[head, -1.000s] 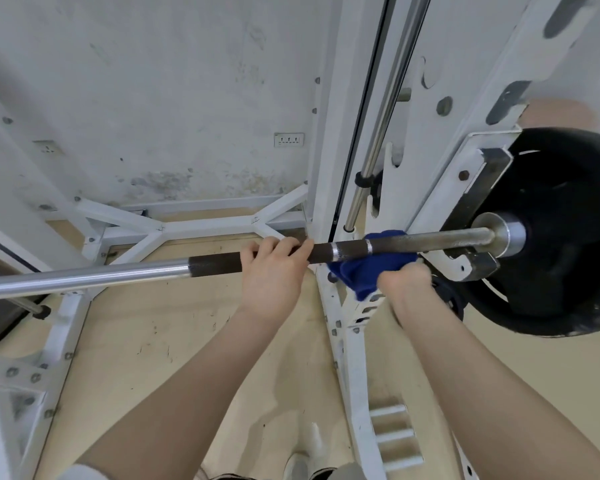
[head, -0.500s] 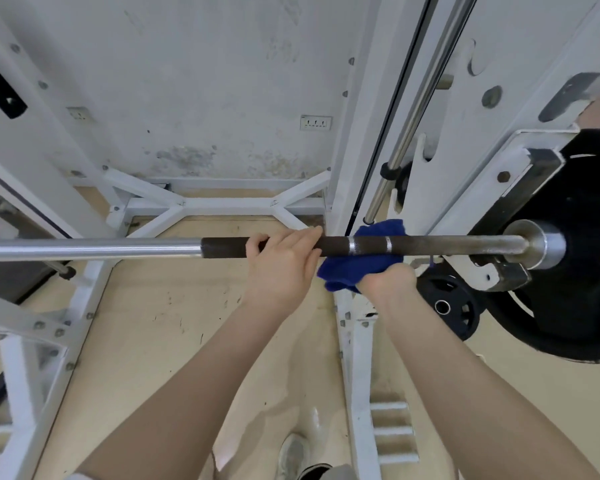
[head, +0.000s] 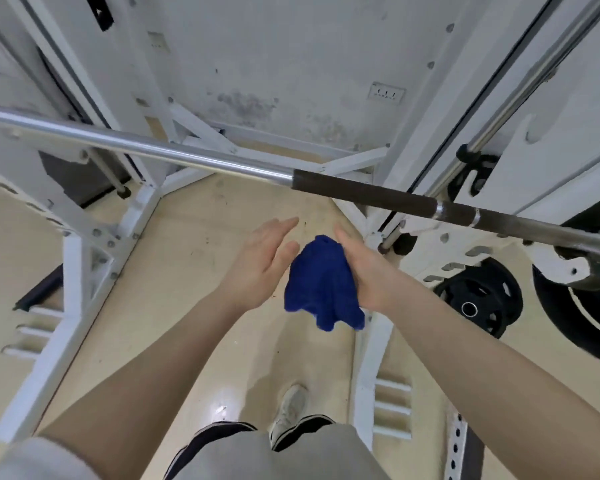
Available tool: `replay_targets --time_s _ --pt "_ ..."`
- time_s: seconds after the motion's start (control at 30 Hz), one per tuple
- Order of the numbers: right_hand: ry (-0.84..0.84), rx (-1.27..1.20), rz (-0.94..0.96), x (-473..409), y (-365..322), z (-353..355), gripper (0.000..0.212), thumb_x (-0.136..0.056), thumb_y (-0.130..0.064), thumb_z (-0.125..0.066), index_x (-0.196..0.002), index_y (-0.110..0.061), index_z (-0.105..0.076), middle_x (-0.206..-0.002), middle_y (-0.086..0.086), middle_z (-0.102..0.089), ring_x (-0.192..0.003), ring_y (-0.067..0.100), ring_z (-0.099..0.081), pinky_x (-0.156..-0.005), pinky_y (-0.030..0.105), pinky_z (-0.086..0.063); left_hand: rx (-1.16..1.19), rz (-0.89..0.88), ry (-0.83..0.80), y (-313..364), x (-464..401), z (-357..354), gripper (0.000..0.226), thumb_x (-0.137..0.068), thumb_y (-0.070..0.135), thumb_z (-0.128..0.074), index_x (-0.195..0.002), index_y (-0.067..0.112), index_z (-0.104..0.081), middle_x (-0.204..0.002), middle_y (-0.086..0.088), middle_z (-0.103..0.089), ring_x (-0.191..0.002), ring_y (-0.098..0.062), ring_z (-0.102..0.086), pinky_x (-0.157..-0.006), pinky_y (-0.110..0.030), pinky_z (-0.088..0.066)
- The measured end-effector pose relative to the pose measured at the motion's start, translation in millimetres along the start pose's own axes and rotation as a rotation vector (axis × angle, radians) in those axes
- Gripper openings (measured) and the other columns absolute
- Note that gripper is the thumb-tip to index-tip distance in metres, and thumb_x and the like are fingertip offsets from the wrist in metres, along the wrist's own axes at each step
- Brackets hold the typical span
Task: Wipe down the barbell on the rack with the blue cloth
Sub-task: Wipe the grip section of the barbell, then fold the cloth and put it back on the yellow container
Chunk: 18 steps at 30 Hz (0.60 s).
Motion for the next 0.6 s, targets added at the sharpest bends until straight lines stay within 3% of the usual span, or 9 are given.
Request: replay_targets --time_s 0.1,0.2,0.3,0.4,0.5,0.6 --pt "-0.15 0.292 0.067 -1.1 18.2 -42.5 0.044 -0.09 -0.029 -0.058 -0.127 -0.006 -0.052 -0.114 0.013 -0.063 -0.103 0.025 -0.061 -0.093 0.037 -0.049 0.208 0.059 -0.179 -19.0 35.5 22.7 0.056 -0.087 0.038 -0.05 -0.139 0.033 -0.032 -0.137 0.004 -0.048 -0.121 -0.008 -0.046 -0.102 -0.023 -0.036" --pt "-0.254 0.419 0.097 -7.4 38.5 -93.2 0.028 -0.092 -0.005 -0.05 -0.119 -0.001 -0.053 -0.104 0.014 -0.064 -0.091 0.024 -0.064 -0.076 0.032 -0.055 0.145 -0.035 -0.178 -38.3 77.0 51.6 0.051 -0.08 0.025 -0.065 -0.127 0.027 -0.046 -0.116 -0.005 -0.062 -0.099 -0.012 -0.057 -0.084 -0.025 -0.046" --pt "-0.271 0.58 0.077 -15.1 64.2 -148.2 0.015 -0.09 -0.006 -0.047 -0.101 -0.003 -0.057 -0.09 0.011 -0.065 -0.081 0.022 -0.063 -0.067 0.027 -0.052 0.08 0.101 -0.032 -70.1 123.3 85.4 0.03 -0.078 0.025 -0.068 -0.107 0.024 -0.058 -0.09 0.006 -0.065 -0.078 0.001 -0.056 -0.067 -0.017 -0.043" --pt "-0.292 0.82 0.049 -20.6 100.4 -211.5 0.012 -0.093 -0.016 -0.052 -0.084 -0.009 -0.057 -0.067 0.005 -0.067 -0.068 0.024 -0.056 -0.058 0.027 -0.042 0.07 0.271 0.043 -102.2 180.3 117.5 0.023 -0.078 0.022 -0.073 -0.094 0.025 -0.056 -0.077 0.009 -0.062 -0.065 -0.001 -0.055 -0.058 -0.009 -0.041" --pt "-0.272 1.082 0.136 -35.4 140.7 -270.5 0.014 -0.089 -0.021 -0.062 -0.079 -0.012 -0.058 -0.066 0.002 -0.062 -0.06 0.02 -0.056 -0.053 0.024 -0.042 0.055 0.4 0.098 -133.7 243.5 147.0 0.016 -0.079 0.023 -0.07 -0.082 0.016 -0.056 -0.068 0.003 -0.061 -0.057 -0.007 -0.052 -0.053 -0.016 -0.042" --pt "-0.368 1.331 0.271 -53.2 184.5 -321.6 0.023 -0.086 -0.022 -0.066 -0.069 -0.016 -0.05 -0.064 -0.005 -0.055 -0.058 0.009 -0.051 -0.055 0.022 -0.039 0.171 0.553 0.216 -166.0 314.0 170.3 0.018 -0.081 0.02 -0.067 -0.071 0.011 -0.055 -0.06 0.003 -0.053 -0.049 -0.006 -0.045 -0.05 -0.023 -0.039"
Point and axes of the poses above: each hand's wrist, its own x-axis away from the middle knuckle, its own z-axis out of the back of the hand, y = z × x, the point moved 2 cm from there along -x, towards the middle knuckle
